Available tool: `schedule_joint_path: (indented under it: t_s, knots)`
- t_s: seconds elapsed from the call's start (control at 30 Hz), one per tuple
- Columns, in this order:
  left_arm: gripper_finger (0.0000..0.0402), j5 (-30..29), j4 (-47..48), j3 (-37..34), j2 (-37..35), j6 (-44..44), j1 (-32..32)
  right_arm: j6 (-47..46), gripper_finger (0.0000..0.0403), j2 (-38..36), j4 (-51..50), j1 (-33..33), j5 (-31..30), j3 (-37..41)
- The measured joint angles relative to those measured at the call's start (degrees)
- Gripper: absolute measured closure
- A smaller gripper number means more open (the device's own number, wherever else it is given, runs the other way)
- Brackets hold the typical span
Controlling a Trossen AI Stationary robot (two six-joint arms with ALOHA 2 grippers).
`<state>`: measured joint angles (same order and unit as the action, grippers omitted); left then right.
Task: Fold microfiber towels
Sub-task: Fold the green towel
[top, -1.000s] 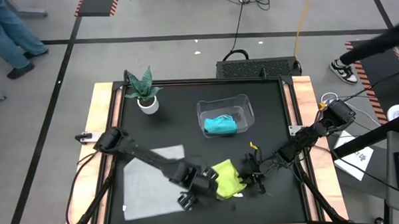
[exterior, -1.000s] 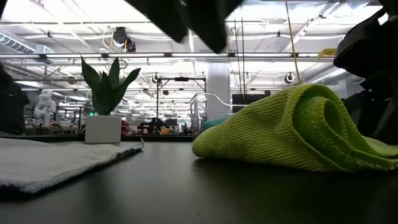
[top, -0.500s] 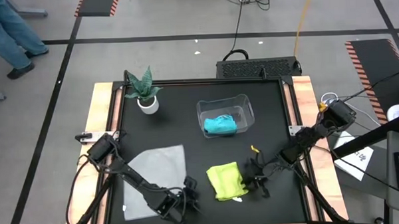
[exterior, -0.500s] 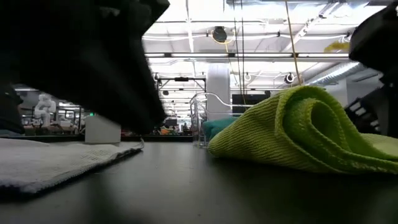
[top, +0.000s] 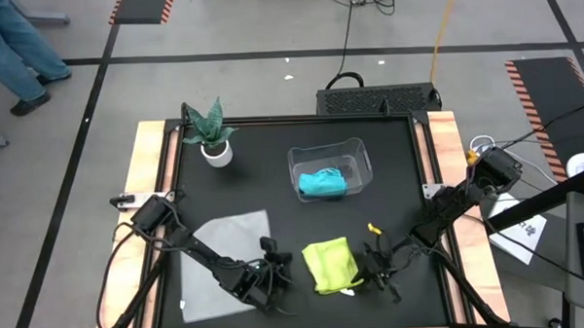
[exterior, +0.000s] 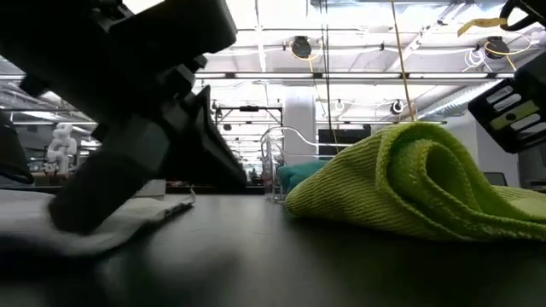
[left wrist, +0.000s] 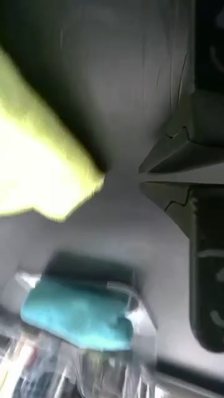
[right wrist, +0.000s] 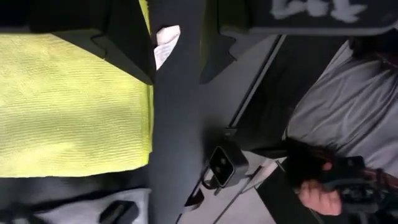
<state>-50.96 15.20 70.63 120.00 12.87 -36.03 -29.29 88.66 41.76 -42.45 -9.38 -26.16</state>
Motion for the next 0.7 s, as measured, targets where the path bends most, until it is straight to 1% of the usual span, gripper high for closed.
schedule_joint_path:
  t_s: [0.03,0.13,0.3,0.4,0.5,0.57,0.63,0.7]
  knots:
    - [0.0373,-1.3,-0.5,-0.7,-0.1,0.5,0.4,0.1,0.0287,0.0,-0.1,-0.1,0.0,0.0]
    - [0.0373,-1.4,-2.0,-1.8,-0.2,1.4,1.3,0.0,0.0287,0.1,-1.8,0.0,-1.5,0.0]
    - [0.0376,1.4,-4.6,-2.0,-0.6,-1.7,1.5,0.2,0.0287,0.2,-9.4,0.8,-8.5,0.0]
    - [0.0376,1.8,-3.7,-2.2,-1.9,-4.0,1.0,1.2,0.0287,0.2,-12.1,1.9,-9.0,0.0]
    - [0.0376,1.8,-3.7,-2.2,-5.0,-6.6,0.9,5.2,0.0287,0.2,-8.9,2.8,-8.5,0.0]
    - [0.0376,1.6,-5.2,-2.2,-7.7,-10.2,0.9,9.5,0.0287,-0.9,-5.9,3.2,-8.4,0.0]
    - [0.0376,1.9,-6.5,-2.2,-10.8,-15.1,0.4,14.3,0.0287,-3.4,-5.2,3.5,-8.3,-0.3]
    - [0.0376,2.5,-8.3,-2.3,-14.4,-20.5,-0.3,18.2,0.0287,-7.4,-6.6,3.5,-8.2,-0.3]
